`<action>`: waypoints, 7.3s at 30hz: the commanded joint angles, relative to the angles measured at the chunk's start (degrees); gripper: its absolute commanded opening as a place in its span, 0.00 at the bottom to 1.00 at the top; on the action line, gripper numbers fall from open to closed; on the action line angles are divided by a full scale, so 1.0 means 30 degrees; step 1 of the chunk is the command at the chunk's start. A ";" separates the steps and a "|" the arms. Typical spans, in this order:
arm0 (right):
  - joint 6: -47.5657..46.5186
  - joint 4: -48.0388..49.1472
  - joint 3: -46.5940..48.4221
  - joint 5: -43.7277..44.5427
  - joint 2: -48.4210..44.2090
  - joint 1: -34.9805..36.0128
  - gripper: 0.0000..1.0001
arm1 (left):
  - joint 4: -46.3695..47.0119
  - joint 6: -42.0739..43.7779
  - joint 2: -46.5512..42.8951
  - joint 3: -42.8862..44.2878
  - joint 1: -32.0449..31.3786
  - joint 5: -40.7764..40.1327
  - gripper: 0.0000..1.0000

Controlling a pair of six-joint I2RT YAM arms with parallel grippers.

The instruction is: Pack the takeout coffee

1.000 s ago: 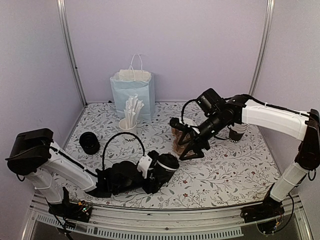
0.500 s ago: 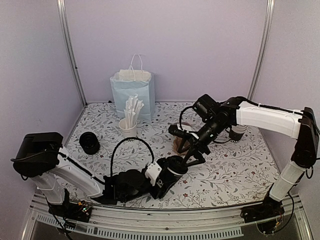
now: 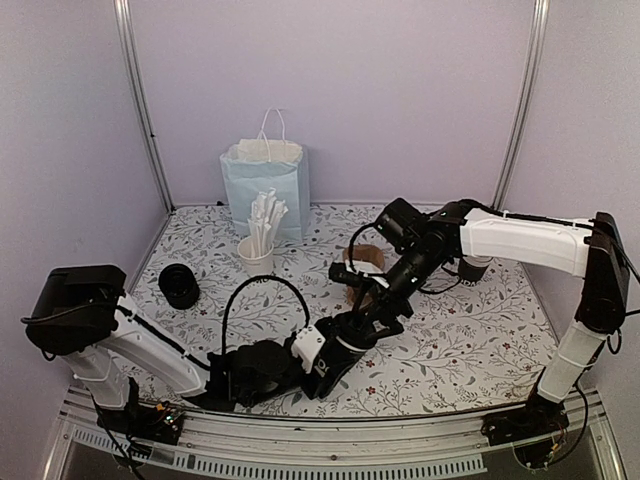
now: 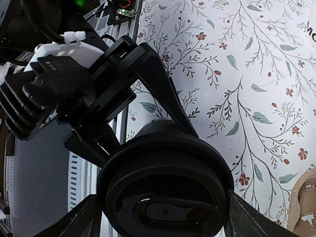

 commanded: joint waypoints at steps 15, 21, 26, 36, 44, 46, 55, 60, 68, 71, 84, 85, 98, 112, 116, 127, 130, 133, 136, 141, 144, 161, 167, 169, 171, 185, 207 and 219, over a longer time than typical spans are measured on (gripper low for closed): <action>0.0252 -0.0014 0.0640 0.3127 0.0131 0.0211 0.67 | -0.3564 -0.2003 0.0313 0.1123 -0.0729 -0.2517 0.90; -0.0080 -0.1635 0.1365 0.5906 0.0618 0.0976 0.67 | -0.7257 -0.3103 -0.1458 0.0835 -0.2152 -0.1790 0.90; -0.0160 -0.2403 0.1519 0.7759 0.1259 0.2378 0.69 | -0.8499 -0.5257 -0.3442 -0.0046 -0.2059 -0.1355 0.90; -0.0051 -0.2733 0.2712 0.7339 0.1487 0.2579 0.89 | -0.6391 -0.7534 -0.8105 -0.2522 0.0410 0.1750 0.89; 0.0012 -0.2643 0.2839 0.7151 0.0446 0.2582 0.91 | -0.6513 -0.8336 -0.8550 -0.1669 0.3070 0.4108 0.90; 0.0024 -0.2500 0.2739 0.7212 0.0237 0.2552 0.91 | -0.6581 -0.8265 -0.7979 -0.0957 0.3617 0.4623 0.90; 0.0352 -0.1236 0.1231 0.7567 -0.1170 0.1928 0.91 | -0.5415 -0.7519 -0.4078 0.1995 0.4497 0.6459 0.89; 0.1352 -0.0178 -0.0163 0.5751 -0.2595 -0.0031 0.87 | -0.5734 -0.7775 -0.2502 0.3084 0.4757 0.7005 0.86; 0.2845 0.1155 -0.3733 0.0896 -0.3132 -0.1720 0.70 | -0.6296 -0.8840 -0.1038 0.3064 0.4810 0.7245 0.78; 0.2979 0.1198 -0.4061 -0.0554 -0.2573 -0.1714 0.65 | -0.6356 -0.9136 -0.0469 0.3146 0.4821 0.7435 0.75; 0.3270 0.0905 -0.3230 -0.2347 0.0070 -0.1728 0.55 | -0.6171 -1.0399 0.0257 0.2541 0.4674 0.7386 0.64; 0.3302 0.0938 -0.3206 -0.2365 0.0168 -0.1754 0.53 | -0.6067 -1.0471 0.0320 0.2470 0.4652 0.7447 0.64; 0.3863 0.0799 -0.2671 -0.3230 0.1416 -0.2635 0.50 | -0.5574 -1.0551 0.0798 0.2448 0.4641 0.7951 0.60; 0.5691 0.1541 -0.3271 0.3191 0.4725 -0.3198 0.35 | -0.5608 -1.1576 0.1919 0.2082 0.5072 0.8129 0.59; 0.5716 0.1587 -0.3276 0.4050 0.4687 -0.3200 0.34 | -0.5654 -1.1912 0.2382 0.2081 0.5251 0.8353 0.59; 0.5822 0.1623 -0.3084 0.4930 0.5224 -0.3220 0.27 | -0.5893 -1.2038 0.2430 0.2349 0.5290 0.8700 0.57; 0.5080 0.1245 -0.2644 0.3051 0.4171 -0.3200 0.28 | -0.5820 -1.1530 0.1641 0.2324 0.5206 0.8664 0.58; 0.4301 0.1064 -0.2364 0.2308 0.2804 -0.3212 0.30 | -0.6062 -1.0779 0.0654 0.2603 0.5038 0.8577 0.61; 0.3887 0.0604 -0.2019 0.1441 0.1782 -0.3203 0.38 | -0.6817 -0.9759 -0.0411 0.3300 0.4740 0.8122 0.66; 0.3448 0.0095 -0.1500 0.0877 0.1236 -0.3198 0.47 | -0.8232 -0.8758 -0.1488 0.4353 0.4542 0.7173 0.73; 0.3325 -0.0120 -0.1263 0.0550 0.1175 -0.3201 0.50 | -0.8817 -0.8598 -0.1954 0.4668 0.4546 0.6564 0.77; 0.2282 -0.1393 -0.0085 0.0568 -0.0053 -0.3219 0.66 | -1.0902 -1.2201 -0.7158 0.1600 0.4442 0.6437 0.80; 0.1347 -0.1094 -0.0312 -0.0412 -0.0069 -0.3165 0.71 | -1.0174 -1.3786 -0.7159 0.0638 0.4011 0.8198 0.79; 0.1319 -0.0626 -0.0363 -0.0515 0.0170 -0.3071 0.71 | -1.0078 -1.3775 -0.6719 0.0886 0.3971 0.8303 0.77; 0.1689 -0.0300 -0.0266 -0.0161 0.0591 -0.2993 0.71 | -1.0062 -1.3899 -0.6319 0.1163 0.3970 0.8234 0.75; 0.1170 -0.0753 -0.1089 -0.1559 0.0968 -0.1779 0.72 | -1.0581 -1.3221 -0.4278 0.3032 0.4786 0.8881 0.69; 0.0202 -0.1820 -0.3046 -0.1873 -0.1072 -0.1277 0.72 | -1.2940 -1.2563 -0.5876 0.3411 0.6275 0.8788 0.77; 0.0037 -0.1375 0.0032 -0.0819 -0.0237 -0.2578 0.73 | -1.1896 -1.8278 -0.7213 0.0465 0.4841 0.9885 0.76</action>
